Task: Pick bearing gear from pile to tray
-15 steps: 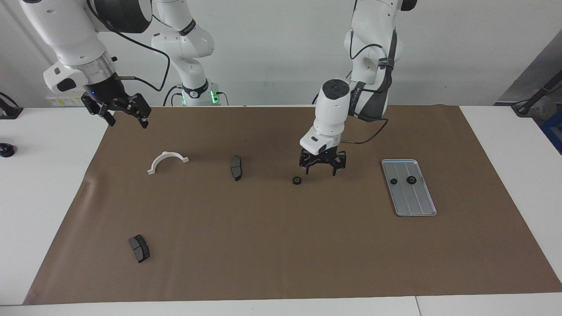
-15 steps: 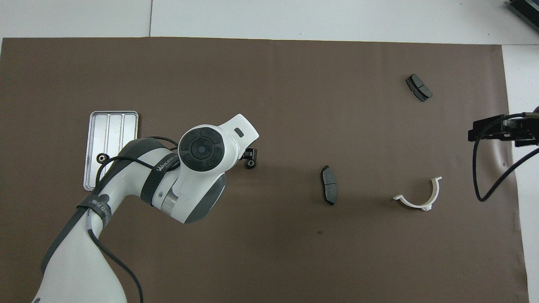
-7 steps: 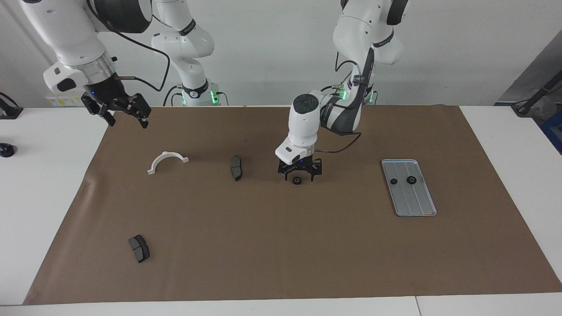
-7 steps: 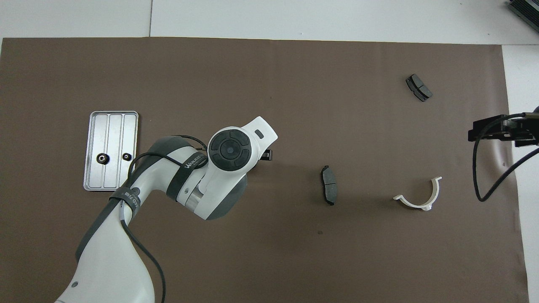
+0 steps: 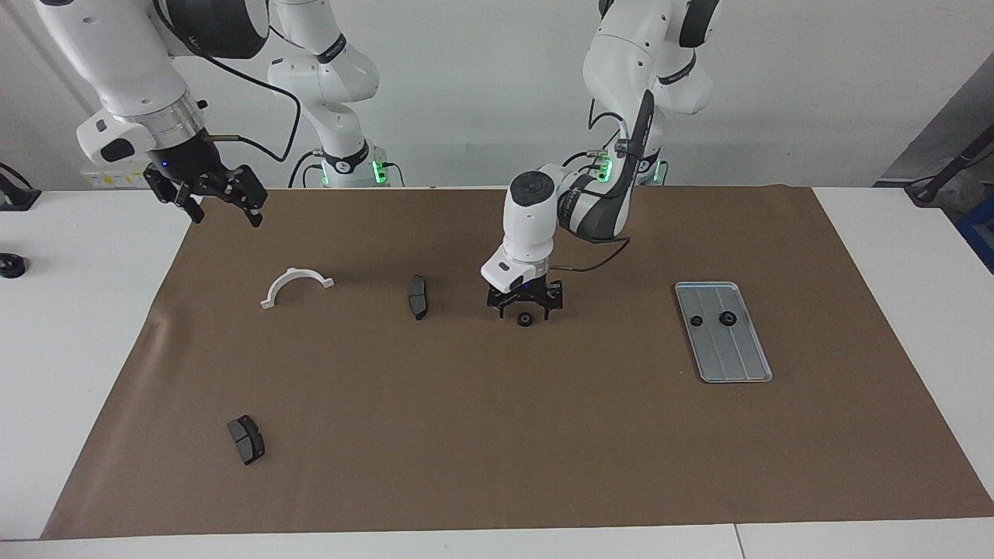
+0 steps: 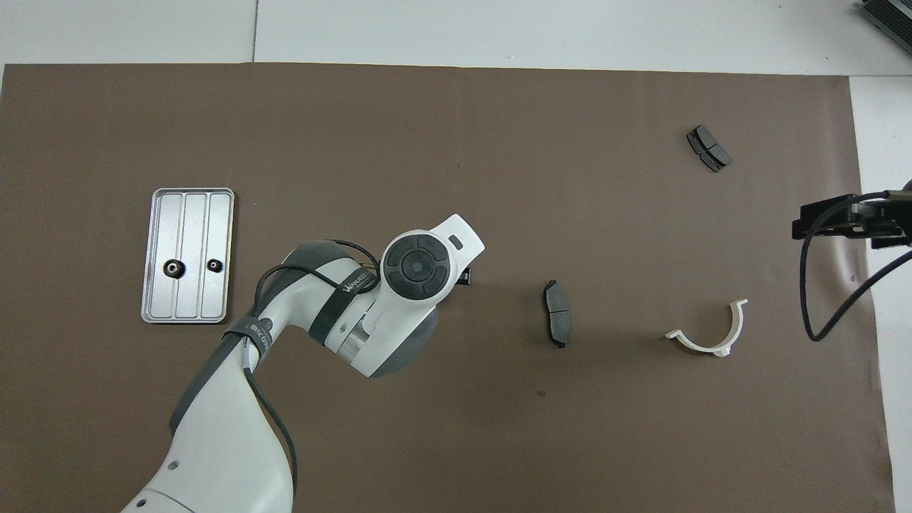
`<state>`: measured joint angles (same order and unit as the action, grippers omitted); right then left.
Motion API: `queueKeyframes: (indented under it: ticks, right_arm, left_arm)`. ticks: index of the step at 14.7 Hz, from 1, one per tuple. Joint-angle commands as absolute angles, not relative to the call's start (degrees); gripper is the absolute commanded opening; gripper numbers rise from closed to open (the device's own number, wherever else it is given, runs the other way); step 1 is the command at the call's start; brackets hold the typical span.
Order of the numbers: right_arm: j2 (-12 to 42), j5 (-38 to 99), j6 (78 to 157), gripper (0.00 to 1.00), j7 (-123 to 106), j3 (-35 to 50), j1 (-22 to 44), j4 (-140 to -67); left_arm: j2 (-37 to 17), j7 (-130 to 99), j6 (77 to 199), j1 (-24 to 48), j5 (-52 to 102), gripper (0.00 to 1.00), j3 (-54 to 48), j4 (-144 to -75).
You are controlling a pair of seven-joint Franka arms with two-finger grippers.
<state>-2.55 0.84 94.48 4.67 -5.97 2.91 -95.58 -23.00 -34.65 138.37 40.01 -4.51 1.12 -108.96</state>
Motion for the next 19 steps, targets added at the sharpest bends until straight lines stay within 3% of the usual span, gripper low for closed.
queueKeyframes:
  ticks: [1, 3, 8, 10, 14, 19]
  right_arm:
    - [-3.25, 1.05, 93.43, 1.0, 4.31, -5.8, 2.72, -95.89]
    - [-3.25, 1.05, 93.43, 1.0, 4.31, -5.8, 2.72, -95.8]
    - [-3.25, 1.06, 93.43, 1.0, 4.31, -5.89, 2.72, -95.89]
    - [-3.25, 1.05, 93.43, 1.0, 4.31, -5.8, 2.72, -95.8]
    - [-3.25, 1.05, 93.43, 1.0, 4.31, -5.8, 2.72, -95.89]
    - [-3.25, 1.05, 93.43, 1.0, 4.31, -5.8, 2.72, -95.89]
  left_arm:
    - [-22.24, -36.91, 141.07, 40.78, -6.24, 1.0, 1.93, -111.79]
    - [-22.15, -37.09, 140.28, 40.87, -6.24, 0.96, 1.93, -111.88]
    - [-22.06, -39.64, 139.49, 40.69, -6.15, 0.52, 1.93, -111.53]
    - [-22.15, -39.64, 139.48, 40.43, -6.15, 0.39, 2.11, -111.27]
    - [-22.06, -39.55, 137.39, 40.08, -6.33, 0.0, 2.63, -109.88]
    - [-15.49, -34.39, 132.12, 34.39, -6.42, 0.0, 3.34, -109.86]
